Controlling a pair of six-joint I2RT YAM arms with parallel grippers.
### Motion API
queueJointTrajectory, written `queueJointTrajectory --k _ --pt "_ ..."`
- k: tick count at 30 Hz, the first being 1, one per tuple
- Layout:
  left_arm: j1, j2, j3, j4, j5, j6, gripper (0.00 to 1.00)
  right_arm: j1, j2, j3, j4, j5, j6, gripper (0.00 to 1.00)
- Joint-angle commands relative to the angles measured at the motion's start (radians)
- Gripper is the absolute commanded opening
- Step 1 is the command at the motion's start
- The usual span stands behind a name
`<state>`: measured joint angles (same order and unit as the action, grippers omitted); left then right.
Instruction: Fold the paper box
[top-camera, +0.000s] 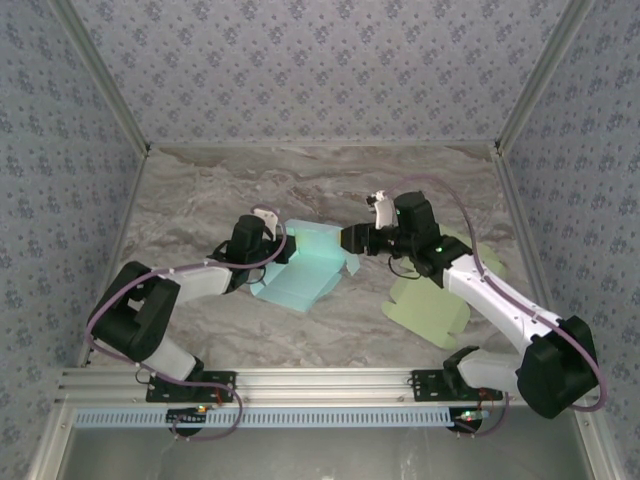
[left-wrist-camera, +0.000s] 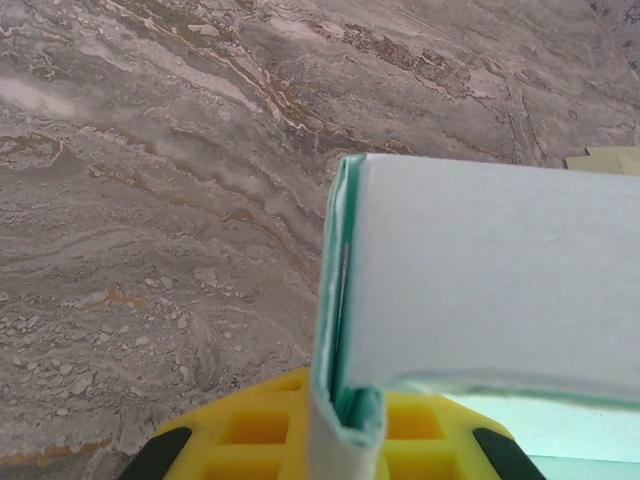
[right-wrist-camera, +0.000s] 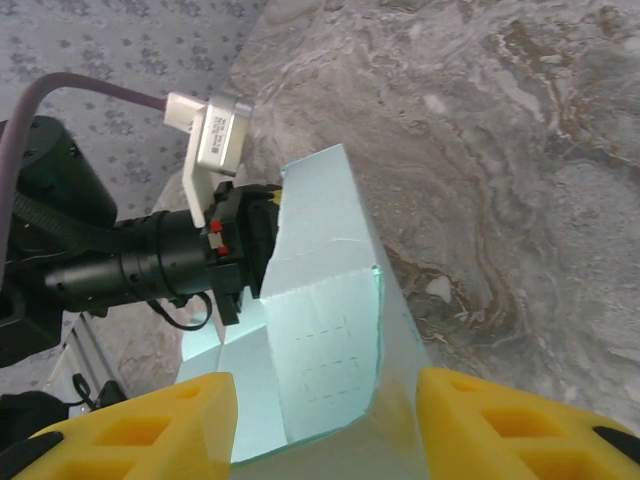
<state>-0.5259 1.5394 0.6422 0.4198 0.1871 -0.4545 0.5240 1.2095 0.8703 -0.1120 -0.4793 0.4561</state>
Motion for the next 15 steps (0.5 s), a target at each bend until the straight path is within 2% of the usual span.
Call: queueJointTrajectory --k 1,7,15 --pt "0.003 -0.007 0.039 0.056 -0.006 -0.049 0.00 0.009 -0.019 -0.015 0.030 -0.104 0.018 0.55" --pt "0.001 0.009 0.046 0.062 -0.002 -0.065 0.00 0.000 -0.022 -0.025 0.053 -0.142 0.014 0.60" --pt "0.002 0.022 0.050 0.080 0.019 -0.095 0.00 -0.031 -0.056 -0.044 0.053 -0.215 -0.043 0.59"
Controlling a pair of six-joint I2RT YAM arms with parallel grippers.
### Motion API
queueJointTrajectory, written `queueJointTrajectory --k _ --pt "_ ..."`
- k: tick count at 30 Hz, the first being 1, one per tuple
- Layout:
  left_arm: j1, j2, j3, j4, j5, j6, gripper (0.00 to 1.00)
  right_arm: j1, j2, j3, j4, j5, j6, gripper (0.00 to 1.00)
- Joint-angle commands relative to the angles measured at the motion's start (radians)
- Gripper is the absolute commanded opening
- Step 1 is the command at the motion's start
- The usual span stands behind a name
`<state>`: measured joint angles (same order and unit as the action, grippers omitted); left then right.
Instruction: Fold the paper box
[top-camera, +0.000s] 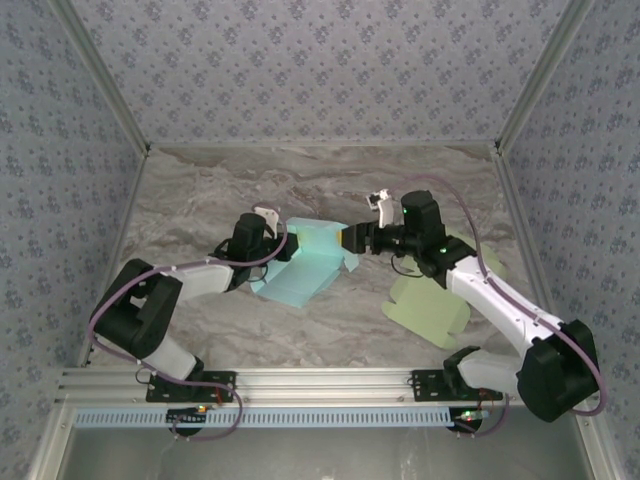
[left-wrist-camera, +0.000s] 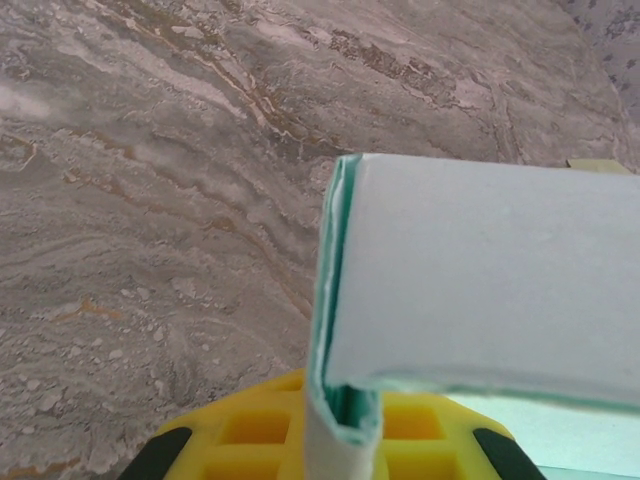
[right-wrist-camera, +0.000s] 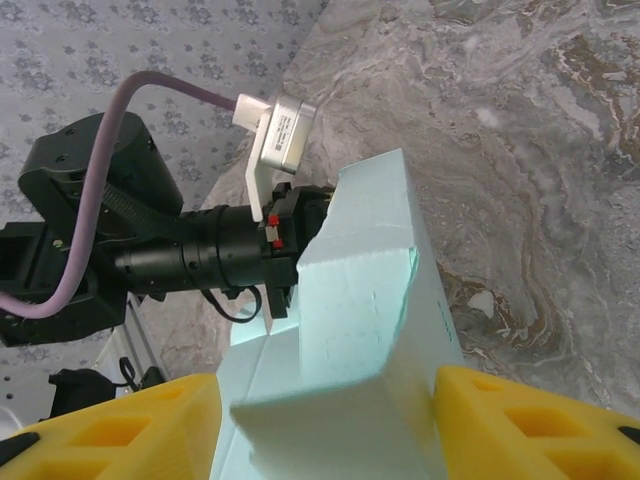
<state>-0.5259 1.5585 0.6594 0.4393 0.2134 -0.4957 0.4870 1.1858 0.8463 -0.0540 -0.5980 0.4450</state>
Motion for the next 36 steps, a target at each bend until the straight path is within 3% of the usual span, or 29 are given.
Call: queueJointTrajectory --k 1,8,16,28,33,36 --pt "0.001 0.005 0.032 0.065 -0.004 -0.058 0.00 0.006 -0.040 -0.026 -0.002 -0.099 -0.038 0.59" --pt "0.007 0.013 0.034 0.088 0.026 -0.098 0.00 0.021 -0.075 -0.081 0.063 -0.098 -0.048 0.52" --pt "0.005 0.005 0.054 0.073 0.035 -0.104 0.00 0.098 -0.044 -0.073 0.047 0.087 -0.139 0.34" --pt "0.004 -0.015 0.053 0.031 -0.005 -0.112 0.00 0.220 -0.011 -0.093 0.070 0.542 -0.206 0.32" --pt "-0.005 -0.016 0.052 0.024 -0.036 -0.085 0.00 0.219 0.029 -0.079 0.059 0.622 -0.188 0.33" --pt "-0.006 -0.012 0.053 0.021 -0.035 -0.078 0.00 0.195 0.057 -0.065 0.073 0.575 -0.189 0.32"
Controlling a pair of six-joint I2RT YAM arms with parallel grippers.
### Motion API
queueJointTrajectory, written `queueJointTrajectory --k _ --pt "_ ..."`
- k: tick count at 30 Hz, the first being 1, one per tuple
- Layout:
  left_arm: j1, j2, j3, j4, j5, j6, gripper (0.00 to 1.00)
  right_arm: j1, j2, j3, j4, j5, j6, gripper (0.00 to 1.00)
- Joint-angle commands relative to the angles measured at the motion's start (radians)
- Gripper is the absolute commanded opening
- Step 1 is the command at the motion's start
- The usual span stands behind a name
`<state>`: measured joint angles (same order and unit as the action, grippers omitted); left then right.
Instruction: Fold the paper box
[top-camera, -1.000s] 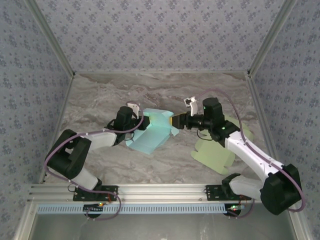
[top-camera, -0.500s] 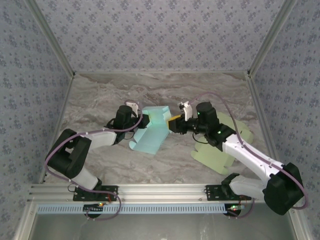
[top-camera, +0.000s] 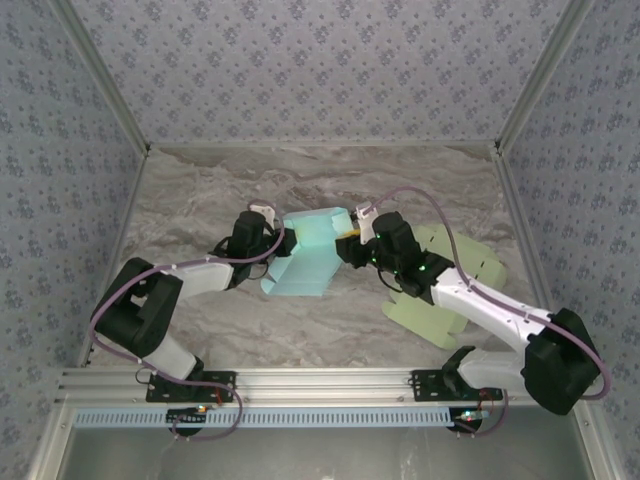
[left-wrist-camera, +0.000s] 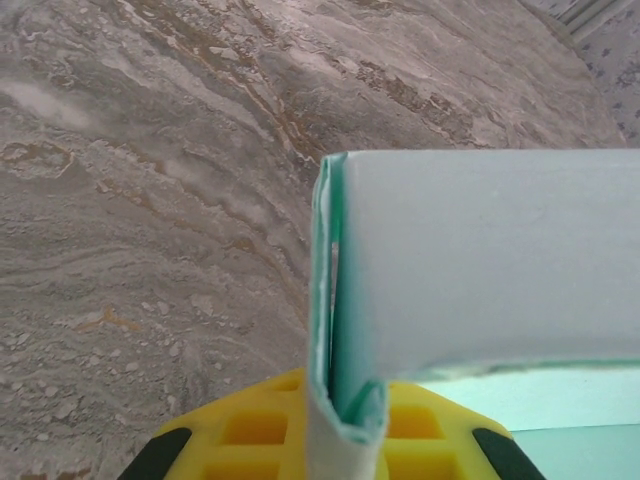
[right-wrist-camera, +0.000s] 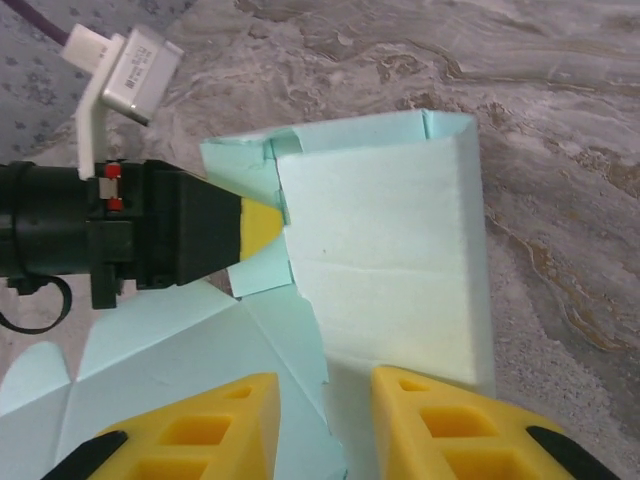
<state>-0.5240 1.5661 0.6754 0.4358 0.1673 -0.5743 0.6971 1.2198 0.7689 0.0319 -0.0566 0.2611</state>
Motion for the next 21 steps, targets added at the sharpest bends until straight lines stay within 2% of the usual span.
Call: queueJointTrajectory --k 1,4,6,13,19,21 --pt "-0.008 -0.021 0.037 0.025 0.012 0.003 0.00 -0.028 0.031 0.015 -0.003 -0.022 -0.014 0.31" --pt "-0.008 -0.021 0.035 0.025 0.012 0.008 0.00 -0.065 0.044 0.027 0.016 -0.185 -0.033 0.29" --pt "-0.007 -0.023 0.037 0.018 0.015 0.005 0.00 -0.075 0.044 0.038 0.005 -0.224 -0.048 0.28" --pt "-0.018 -0.022 0.054 -0.027 -0.024 0.000 0.00 -0.018 0.087 0.061 0.014 -0.193 -0.072 0.27" --pt "-0.032 -0.032 0.048 -0.056 -0.092 -0.012 0.00 0.030 0.124 0.069 0.023 -0.065 -0.065 0.24" --pt "-0.035 -0.034 0.049 -0.060 -0.106 -0.010 0.00 0.030 0.132 0.073 0.021 -0.074 -0.072 0.23"
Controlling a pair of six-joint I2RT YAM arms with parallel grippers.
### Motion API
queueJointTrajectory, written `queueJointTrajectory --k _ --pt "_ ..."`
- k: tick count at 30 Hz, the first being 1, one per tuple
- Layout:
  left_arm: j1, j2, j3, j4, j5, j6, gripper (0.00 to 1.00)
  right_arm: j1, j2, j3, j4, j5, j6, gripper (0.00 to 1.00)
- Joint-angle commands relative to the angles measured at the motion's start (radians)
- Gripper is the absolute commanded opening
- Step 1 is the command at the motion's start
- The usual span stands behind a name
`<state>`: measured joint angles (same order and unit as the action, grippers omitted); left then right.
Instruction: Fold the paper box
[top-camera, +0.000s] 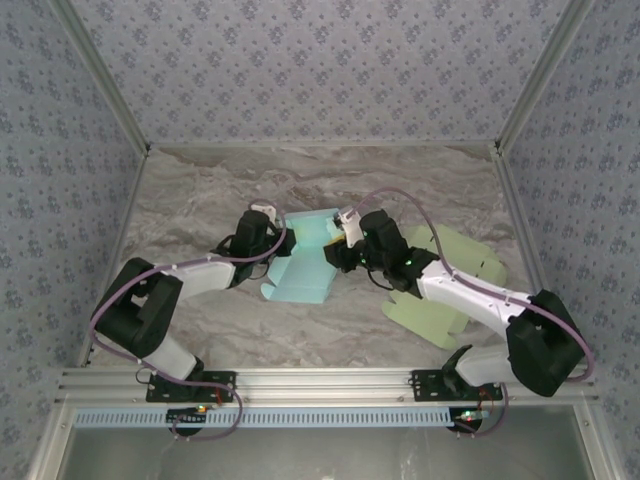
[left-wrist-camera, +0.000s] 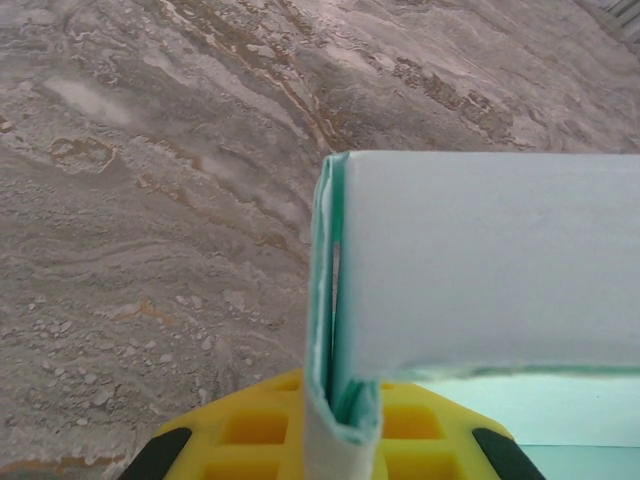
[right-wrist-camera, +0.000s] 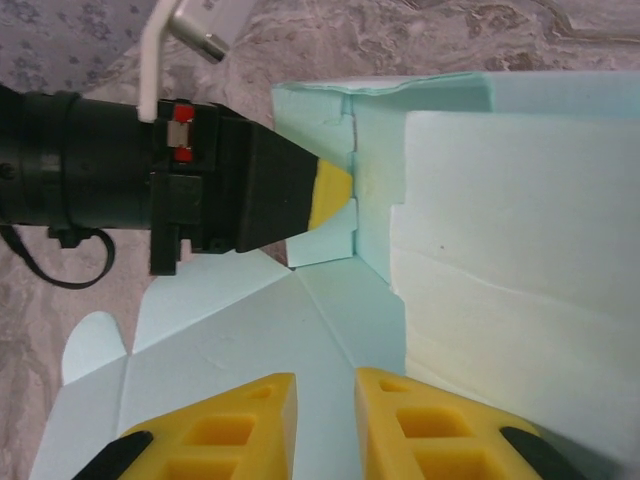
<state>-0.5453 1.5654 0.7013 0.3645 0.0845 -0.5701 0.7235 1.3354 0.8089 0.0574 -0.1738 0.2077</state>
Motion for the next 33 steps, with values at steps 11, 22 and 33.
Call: queueJointTrajectory --k 11,22,33 --pt "-0.023 -0.061 0.033 -0.066 -0.110 -0.007 0.00 -0.043 -0.010 0.055 -0.032 -0.254 -0.083 0.34" --pt "-0.022 -0.057 0.023 0.006 -0.022 0.035 0.00 -0.254 -0.125 0.073 -0.178 -0.678 -0.149 0.54" --pt "-0.019 -0.074 0.040 -0.005 0.035 0.052 0.00 -0.388 -0.205 0.061 -0.294 -0.455 -0.153 0.53"
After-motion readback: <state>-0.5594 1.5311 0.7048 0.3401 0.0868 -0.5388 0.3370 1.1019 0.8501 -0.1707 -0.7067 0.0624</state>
